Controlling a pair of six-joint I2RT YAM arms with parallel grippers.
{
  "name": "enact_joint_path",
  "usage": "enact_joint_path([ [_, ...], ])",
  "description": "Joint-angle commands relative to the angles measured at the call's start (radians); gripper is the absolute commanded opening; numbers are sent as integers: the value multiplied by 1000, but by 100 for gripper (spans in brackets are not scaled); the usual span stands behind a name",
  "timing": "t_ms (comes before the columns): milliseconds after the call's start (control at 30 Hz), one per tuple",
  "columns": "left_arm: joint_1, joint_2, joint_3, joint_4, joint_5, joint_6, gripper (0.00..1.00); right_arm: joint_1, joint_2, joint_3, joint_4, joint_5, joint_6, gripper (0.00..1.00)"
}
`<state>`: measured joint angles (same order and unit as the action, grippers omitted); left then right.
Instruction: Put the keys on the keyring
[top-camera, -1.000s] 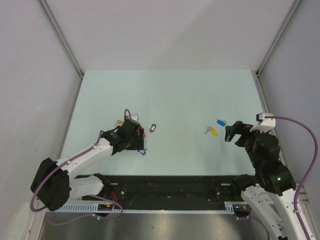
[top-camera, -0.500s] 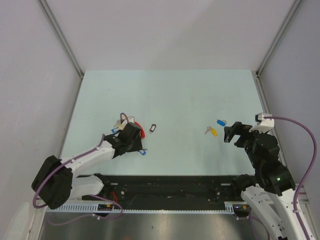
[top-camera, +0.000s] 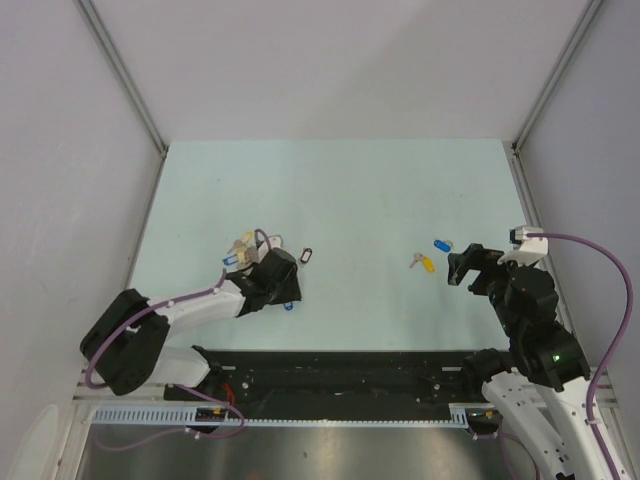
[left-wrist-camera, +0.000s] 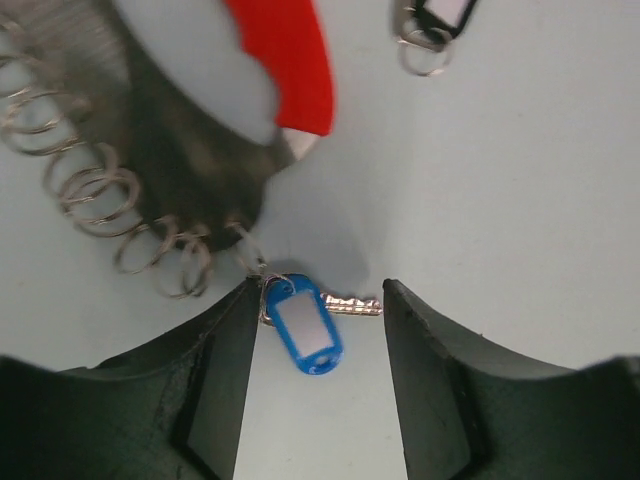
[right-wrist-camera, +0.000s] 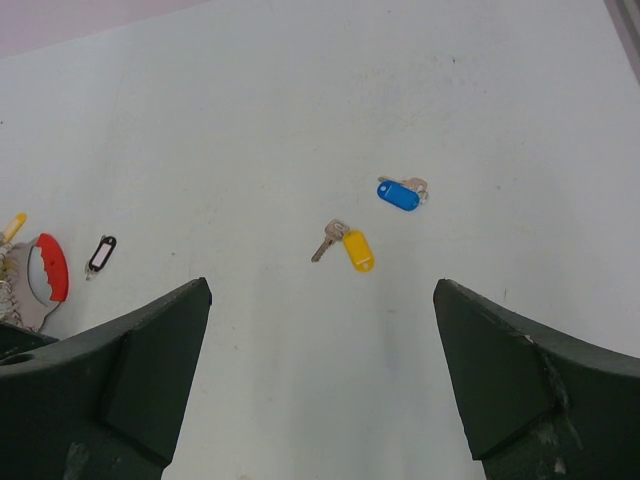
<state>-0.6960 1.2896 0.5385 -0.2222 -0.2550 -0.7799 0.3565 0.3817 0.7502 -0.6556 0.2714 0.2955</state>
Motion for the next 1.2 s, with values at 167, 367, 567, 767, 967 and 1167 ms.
enact_joint_path([
  [167,-166,212,282,115,40,-18,61,-10,22,-5,33,-72,-18,100],
  [367,-172,171,353,80,-30,25,65,-4,85,-8,71,-225,-71,100],
  [567,-119,-31,313,-57,-92,45,67,71,256,-9,126,-380,-44,92],
  [767,-8,-294,319,-248,-85,155,72,413,545,-6,328,-135,126,91],
  [967,64,-498,351,-376,-127,318,74,555,924,49,646,-123,327,88],
  [1167,99,-598,252,-342,-299,393,75,627,1190,181,844,-123,487,63],
])
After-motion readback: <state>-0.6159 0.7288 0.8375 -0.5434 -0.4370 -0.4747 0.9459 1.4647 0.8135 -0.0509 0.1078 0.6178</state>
